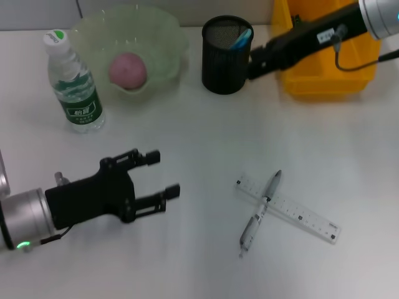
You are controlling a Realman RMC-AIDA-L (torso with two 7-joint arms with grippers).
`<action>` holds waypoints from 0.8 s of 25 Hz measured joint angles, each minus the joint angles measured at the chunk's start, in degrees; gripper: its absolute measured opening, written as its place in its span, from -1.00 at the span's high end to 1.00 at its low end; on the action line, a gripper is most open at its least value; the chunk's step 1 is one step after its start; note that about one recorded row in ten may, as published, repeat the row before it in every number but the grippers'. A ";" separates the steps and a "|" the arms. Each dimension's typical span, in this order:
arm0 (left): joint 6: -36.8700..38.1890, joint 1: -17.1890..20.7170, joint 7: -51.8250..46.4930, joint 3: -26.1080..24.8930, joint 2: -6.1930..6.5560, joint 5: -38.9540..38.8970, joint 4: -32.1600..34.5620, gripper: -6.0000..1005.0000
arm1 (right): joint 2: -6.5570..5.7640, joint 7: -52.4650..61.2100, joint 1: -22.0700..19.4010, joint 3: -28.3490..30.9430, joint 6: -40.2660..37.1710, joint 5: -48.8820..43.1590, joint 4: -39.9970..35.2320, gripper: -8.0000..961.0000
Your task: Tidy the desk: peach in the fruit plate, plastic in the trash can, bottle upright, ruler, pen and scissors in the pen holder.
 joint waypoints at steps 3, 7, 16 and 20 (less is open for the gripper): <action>1.53 0.93 -0.07 4.09 0.08 0.00 3.67 -0.55 | 0.97 1.95 2.66 -0.15 -4.22 -4.58 1.26 -0.52; 3.29 1.55 -0.07 5.18 0.17 0.01 5.23 -0.55 | 2.82 3.02 5.13 -0.96 -5.06 -9.75 3.33 -0.52; 6.52 1.99 -0.04 5.89 0.36 -0.02 7.69 -0.55 | 4.88 12.05 8.47 -17.47 3.24 -14.25 7.31 -0.52; 6.12 1.85 -0.02 5.98 0.33 -0.02 8.04 -0.55 | 5.11 16.05 8.89 -24.26 4.83 -14.02 7.65 -0.52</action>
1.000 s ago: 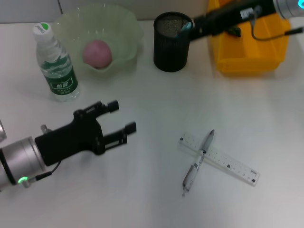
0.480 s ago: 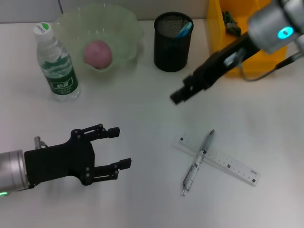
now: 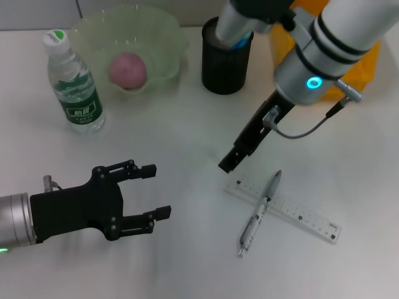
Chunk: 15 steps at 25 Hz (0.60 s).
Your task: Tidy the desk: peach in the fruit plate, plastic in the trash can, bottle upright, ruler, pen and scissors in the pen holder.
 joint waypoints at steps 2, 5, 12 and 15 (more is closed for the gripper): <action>-0.13 0.00 0.00 0.03 0.00 0.00 0.11 -0.55 | 0.11 1.10 -0.15 -2.27 0.32 0.13 0.07 -0.52; -0.50 0.00 0.01 0.09 0.00 0.00 0.28 -0.55 | 0.16 2.33 -0.40 -4.58 0.78 0.20 0.02 -0.52; -1.25 -0.08 0.00 0.19 -0.01 0.00 0.40 -0.55 | 0.24 6.10 -2.29 -11.61 2.16 0.25 -2.35 -0.51; -1.39 -0.18 -0.37 0.21 -0.01 0.03 0.42 -0.55 | 0.26 8.34 -3.73 -15.31 3.09 0.12 -5.12 -0.51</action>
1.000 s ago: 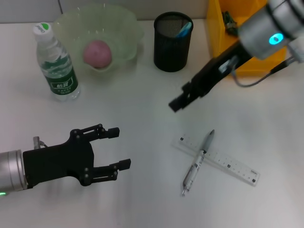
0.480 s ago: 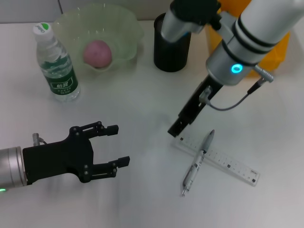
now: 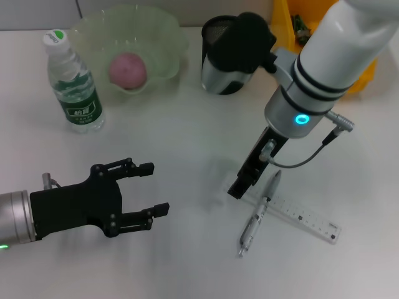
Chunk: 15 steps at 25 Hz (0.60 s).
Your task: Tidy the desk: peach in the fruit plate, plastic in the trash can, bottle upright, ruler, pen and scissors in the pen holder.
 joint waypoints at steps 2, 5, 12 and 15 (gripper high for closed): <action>-0.06 -0.11 -0.18 0.01 0.00 0.07 0.00 -0.55 | 0.01 0.91 -0.75 -1.54 0.47 -0.12 -1.35 -0.51; -0.10 -0.16 -0.20 0.01 0.00 0.10 0.01 -0.55 | 0.01 1.54 -1.15 -2.75 1.05 -0.24 -1.80 -0.51; -0.16 -0.29 -0.63 0.01 0.00 0.14 0.06 -0.55 | 0.01 2.32 -1.40 -5.07 3.39 -0.42 -1.46 -0.51; -0.29 -0.39 -0.91 0.00 0.01 0.15 0.24 -0.55 | 0.01 2.38 -1.67 -5.13 3.84 -1.10 -1.53 -0.51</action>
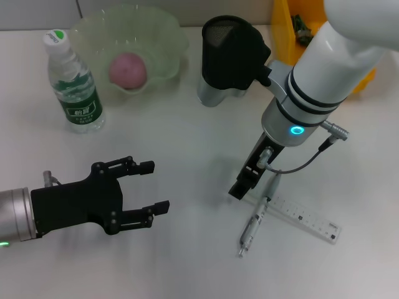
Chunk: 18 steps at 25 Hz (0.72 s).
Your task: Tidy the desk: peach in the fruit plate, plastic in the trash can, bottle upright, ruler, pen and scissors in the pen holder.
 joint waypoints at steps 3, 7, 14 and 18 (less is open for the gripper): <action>-0.12 -0.11 -0.13 0.00 0.00 0.00 0.07 -0.55 | 0.00 0.11 -0.24 -0.16 0.24 -0.56 -0.13 -0.51; -0.21 -0.20 -1.07 0.00 0.00 0.00 0.68 -0.55 | 0.00 0.14 -0.41 -1.01 0.47 -0.59 -0.37 -0.51; -0.26 -0.39 -1.47 0.00 0.00 0.00 1.14 -0.55 | 0.00 0.15 -0.47 -1.63 0.60 -0.65 -0.54 -0.30; -0.31 -0.40 -1.48 0.00 0.00 0.00 1.17 -0.55 | 0.00 0.15 -0.50 -1.85 0.62 -0.65 -0.54 -0.06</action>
